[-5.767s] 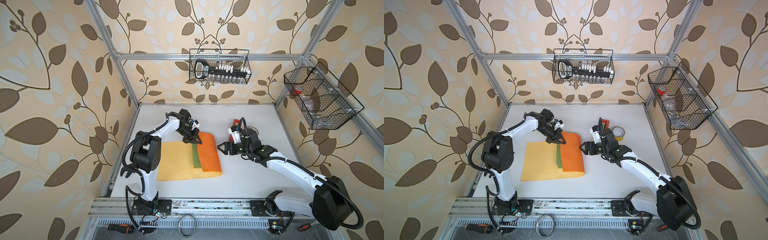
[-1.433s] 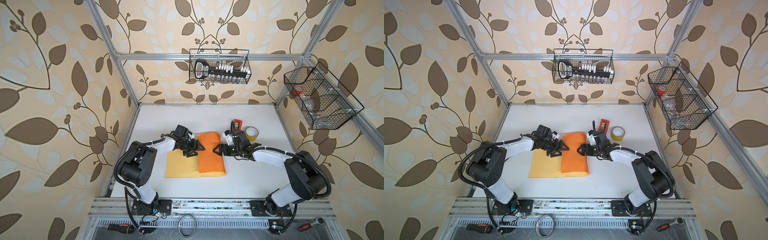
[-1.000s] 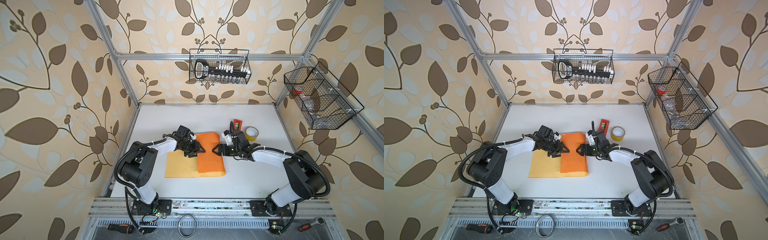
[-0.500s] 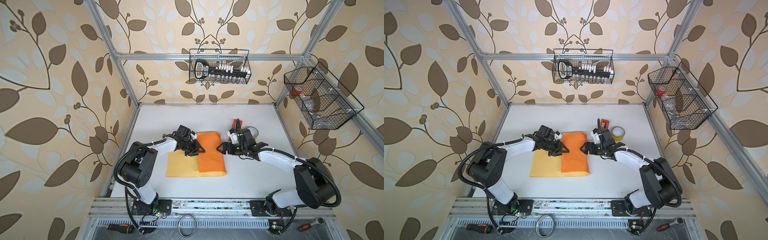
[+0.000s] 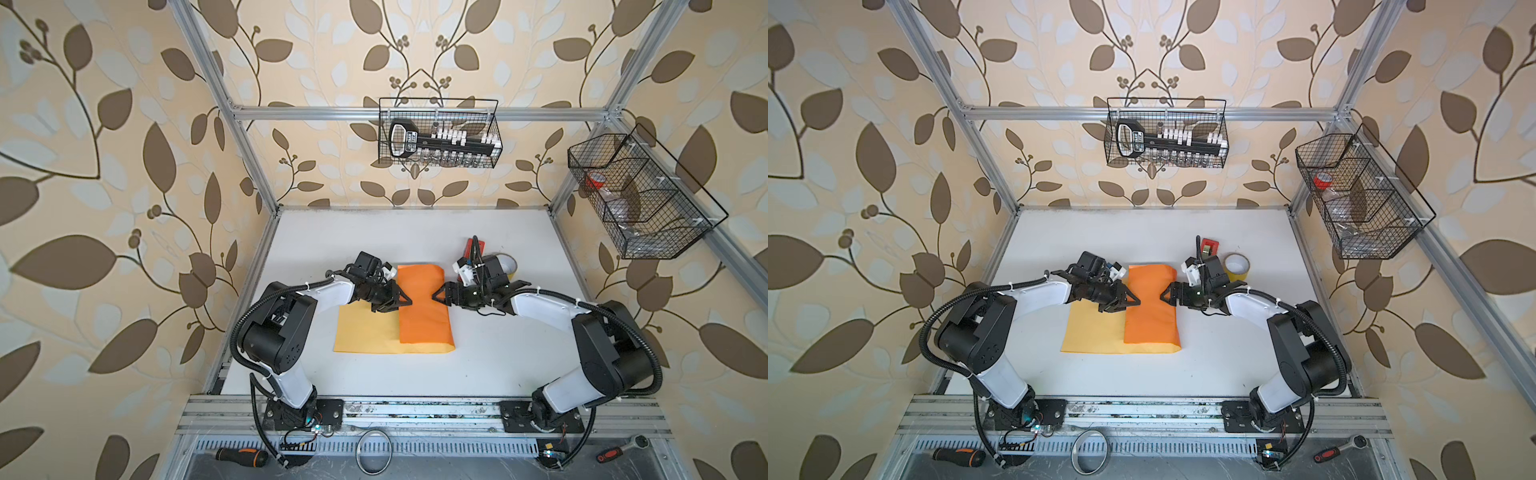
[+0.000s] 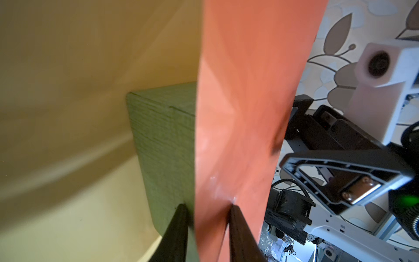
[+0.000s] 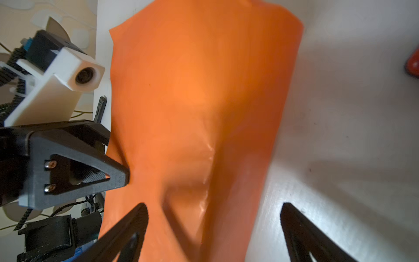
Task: Wrap the gift box in paper
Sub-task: 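Hold the orange flap in place over the box with both grippers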
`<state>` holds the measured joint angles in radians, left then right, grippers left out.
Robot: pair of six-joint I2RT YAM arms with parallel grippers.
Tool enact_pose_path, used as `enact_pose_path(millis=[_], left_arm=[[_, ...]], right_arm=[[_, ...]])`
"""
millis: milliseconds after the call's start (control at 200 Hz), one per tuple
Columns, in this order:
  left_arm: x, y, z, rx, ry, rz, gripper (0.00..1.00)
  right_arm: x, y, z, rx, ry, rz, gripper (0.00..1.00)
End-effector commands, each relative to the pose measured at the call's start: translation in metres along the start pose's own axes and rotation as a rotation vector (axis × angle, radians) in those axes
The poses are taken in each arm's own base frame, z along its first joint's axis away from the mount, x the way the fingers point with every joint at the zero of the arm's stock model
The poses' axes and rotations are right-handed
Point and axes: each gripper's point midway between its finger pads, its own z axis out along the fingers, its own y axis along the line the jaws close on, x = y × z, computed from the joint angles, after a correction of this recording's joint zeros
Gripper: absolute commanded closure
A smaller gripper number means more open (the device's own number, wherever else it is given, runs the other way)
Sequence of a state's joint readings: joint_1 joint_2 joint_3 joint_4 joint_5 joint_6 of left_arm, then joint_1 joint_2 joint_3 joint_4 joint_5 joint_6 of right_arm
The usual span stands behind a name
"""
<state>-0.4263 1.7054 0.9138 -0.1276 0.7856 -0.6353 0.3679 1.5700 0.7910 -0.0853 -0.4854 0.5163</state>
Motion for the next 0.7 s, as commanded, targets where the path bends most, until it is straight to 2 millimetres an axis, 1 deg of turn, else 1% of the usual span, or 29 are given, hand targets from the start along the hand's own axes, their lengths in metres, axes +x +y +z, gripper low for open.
enact_pose_path(millis=[0,85,230,455,545,695], left_arm=[[0.017,0.040,0.013,-0.132,0.047,-0.087,0.75],[0.017,0.041,0.014,-0.131,0.049,-0.088,0.75],[0.019,0.045,0.015,-0.138,0.053,-0.092,0.76],[0.020,0.048,0.016,-0.142,0.053,-0.094,0.77],[0.020,0.049,0.016,-0.143,0.052,-0.093,0.78],[0.017,0.046,0.015,-0.141,0.046,-0.088,0.78]], right_arm=[[-0.008,0.005,0.001,-0.034,0.000,-0.008,0.09],[-0.004,0.001,0.003,-0.027,0.016,-0.006,0.10],[0.003,-0.001,0.004,-0.033,0.038,-0.007,0.11],[0.007,-0.013,0.004,-0.031,0.060,0.008,0.11],[0.010,-0.023,0.006,-0.005,0.069,0.018,0.11],[0.024,-0.038,0.012,0.039,0.100,0.035,0.11]])
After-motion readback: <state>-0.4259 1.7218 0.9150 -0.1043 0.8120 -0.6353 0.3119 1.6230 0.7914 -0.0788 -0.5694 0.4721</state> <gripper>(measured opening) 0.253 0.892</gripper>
